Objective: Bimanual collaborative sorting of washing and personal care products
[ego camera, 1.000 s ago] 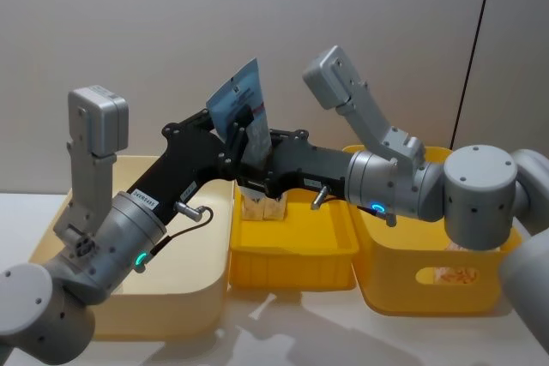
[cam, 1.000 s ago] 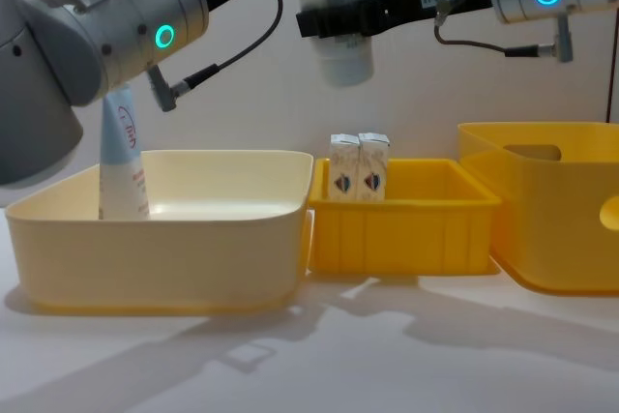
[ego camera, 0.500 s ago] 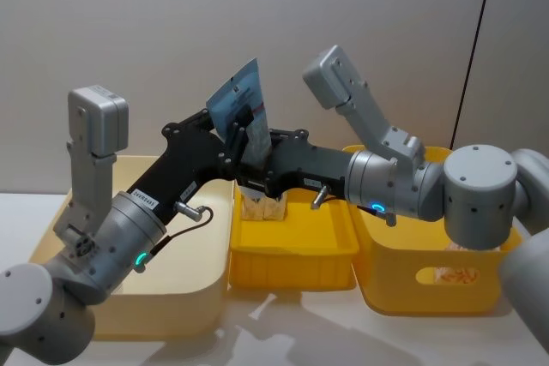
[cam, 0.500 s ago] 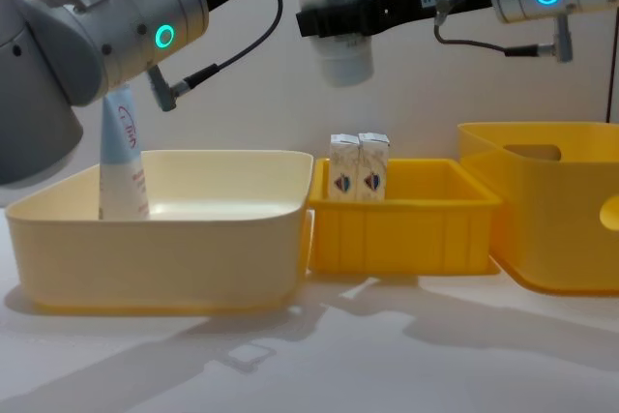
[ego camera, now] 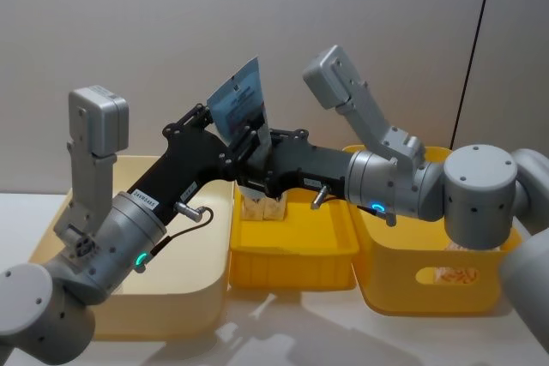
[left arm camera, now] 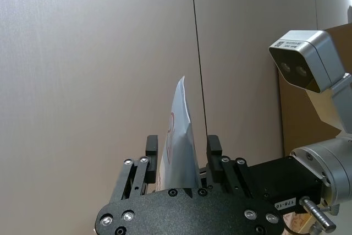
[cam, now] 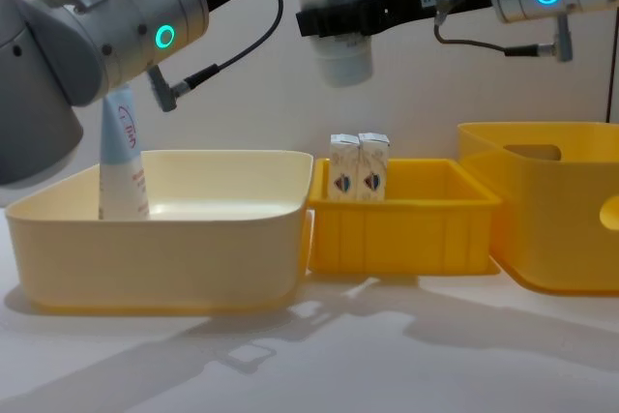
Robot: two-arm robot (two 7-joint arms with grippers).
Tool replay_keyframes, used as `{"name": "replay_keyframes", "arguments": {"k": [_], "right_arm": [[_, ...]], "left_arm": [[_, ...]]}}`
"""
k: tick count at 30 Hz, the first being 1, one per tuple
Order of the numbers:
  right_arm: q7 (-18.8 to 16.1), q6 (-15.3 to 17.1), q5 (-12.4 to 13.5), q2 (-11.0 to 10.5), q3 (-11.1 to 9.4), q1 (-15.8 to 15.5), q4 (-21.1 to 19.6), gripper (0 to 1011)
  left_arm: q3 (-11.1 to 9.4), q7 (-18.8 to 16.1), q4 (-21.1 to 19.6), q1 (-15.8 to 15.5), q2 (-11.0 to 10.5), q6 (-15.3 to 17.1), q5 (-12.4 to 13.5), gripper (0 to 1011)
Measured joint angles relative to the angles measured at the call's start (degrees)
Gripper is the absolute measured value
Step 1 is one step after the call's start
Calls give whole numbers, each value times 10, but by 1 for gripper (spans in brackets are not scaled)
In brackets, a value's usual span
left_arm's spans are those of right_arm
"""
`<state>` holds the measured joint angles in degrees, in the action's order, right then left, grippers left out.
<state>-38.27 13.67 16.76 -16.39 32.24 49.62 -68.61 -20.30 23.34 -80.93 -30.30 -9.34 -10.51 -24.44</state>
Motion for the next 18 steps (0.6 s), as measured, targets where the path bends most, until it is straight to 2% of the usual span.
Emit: {"name": "replay_keyframes", "arguments": {"k": [2,3,5,7,13,18], "right_arm": [[0,0,0,0,0,0,0,536],[1,0,1,0,0,0,0,536],[3,0,1,0,-2,0,0,536],[8,0,2,-1,-4,0,0,536],[26,2,6,-5,-15,-3,0,536],[45,5,8,-11,-27,-5,0,536]], "left_arm": [[0,0,0,0,0,0,0,551],[0,0,0,0,0,0,0,612],[0,0,0,0,0,0,0,645],[0,0,0,0,0,0,0,733],[0,0,0,0,0,0,0,916],[0,0,0,0,0,0,0,1003]]}}
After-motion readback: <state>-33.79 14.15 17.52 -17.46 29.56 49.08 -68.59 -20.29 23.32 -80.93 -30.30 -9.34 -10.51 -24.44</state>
